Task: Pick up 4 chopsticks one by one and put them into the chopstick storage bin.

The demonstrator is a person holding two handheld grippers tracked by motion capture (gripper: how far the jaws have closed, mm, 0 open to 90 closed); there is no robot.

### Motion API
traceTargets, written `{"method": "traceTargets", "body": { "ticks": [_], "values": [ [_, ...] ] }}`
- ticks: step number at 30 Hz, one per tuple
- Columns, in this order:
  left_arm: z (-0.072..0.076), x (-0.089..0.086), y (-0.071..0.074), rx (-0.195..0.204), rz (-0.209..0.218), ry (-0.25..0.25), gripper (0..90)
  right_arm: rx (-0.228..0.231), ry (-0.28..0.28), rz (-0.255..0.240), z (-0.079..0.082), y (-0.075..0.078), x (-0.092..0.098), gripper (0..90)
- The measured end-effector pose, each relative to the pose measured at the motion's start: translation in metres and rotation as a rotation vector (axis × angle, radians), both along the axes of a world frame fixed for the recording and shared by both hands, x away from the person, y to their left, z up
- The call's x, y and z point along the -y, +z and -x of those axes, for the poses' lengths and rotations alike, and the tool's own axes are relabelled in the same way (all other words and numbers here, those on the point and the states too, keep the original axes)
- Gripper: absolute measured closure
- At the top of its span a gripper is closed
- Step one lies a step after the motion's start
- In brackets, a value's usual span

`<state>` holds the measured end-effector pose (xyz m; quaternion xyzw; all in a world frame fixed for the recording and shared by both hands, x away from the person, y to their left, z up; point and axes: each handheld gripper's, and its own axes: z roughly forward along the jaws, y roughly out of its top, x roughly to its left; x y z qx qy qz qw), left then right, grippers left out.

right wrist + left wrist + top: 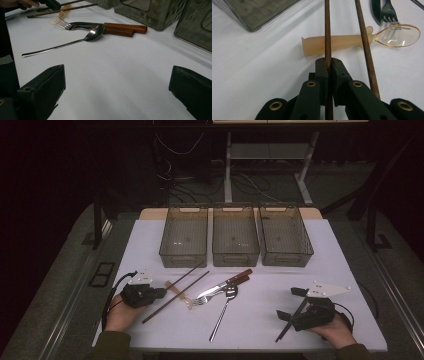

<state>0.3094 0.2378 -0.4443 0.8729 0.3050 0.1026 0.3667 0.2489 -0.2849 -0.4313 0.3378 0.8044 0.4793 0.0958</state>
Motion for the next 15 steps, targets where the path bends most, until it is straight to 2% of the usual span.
{"method": "traceTargets", "body": {
  "ticks": [1,2,6,10,15],
  "values": [
    [0.000,0.000,0.001,0.003,0.003,-0.001,84.2,0.000,0.000,0.000,0.000,0.000,0.000,1.0],
    [0.001,0.000,0.001,0.001,0.022,0.010,84.2,0.000,0.000,0.000,0.000,0.000,0.000,1.0],
    [0.001,-0.001,0.004,0.005,0.017,0.001,84.2,0.000,-0.001,0.000,0.000,0.000,0.000,1.0],
    [0.004,0.000,0.007,0.003,0.055,0.021,84.1,0.000,-0.001,0.000,0.000,0.000,0.000,1.0],
    [0.005,-0.001,0.011,0.006,0.070,0.019,84.1,-0.001,-0.003,-0.001,0.000,0.000,0.000,1.0]
  ]
}}
